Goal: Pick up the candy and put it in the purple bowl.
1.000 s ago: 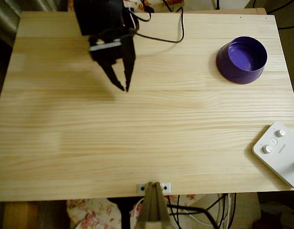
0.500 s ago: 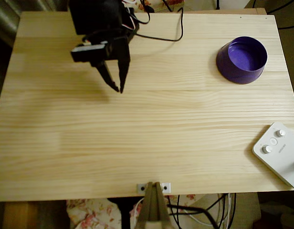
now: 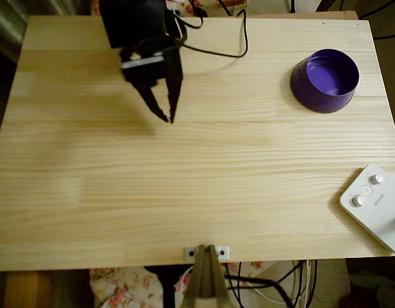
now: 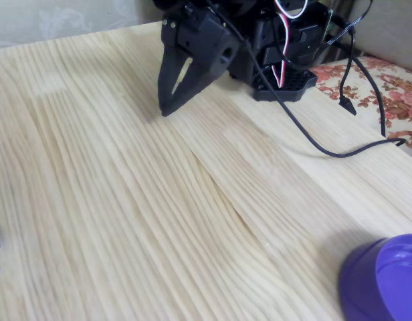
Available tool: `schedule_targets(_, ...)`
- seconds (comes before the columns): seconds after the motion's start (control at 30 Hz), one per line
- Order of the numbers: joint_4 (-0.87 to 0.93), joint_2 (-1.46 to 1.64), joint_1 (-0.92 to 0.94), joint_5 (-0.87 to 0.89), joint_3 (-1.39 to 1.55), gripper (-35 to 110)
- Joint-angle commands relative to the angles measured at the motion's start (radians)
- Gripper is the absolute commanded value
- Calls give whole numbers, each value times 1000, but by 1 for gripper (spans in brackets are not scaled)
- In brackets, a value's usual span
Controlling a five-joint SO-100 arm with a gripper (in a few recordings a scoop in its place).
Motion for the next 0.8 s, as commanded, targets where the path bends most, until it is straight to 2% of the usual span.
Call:
schedule_targets(0.0,-8,18,25,31,-25,-1)
schedule_targets(0.77,-6,20,77,87,-25,-1)
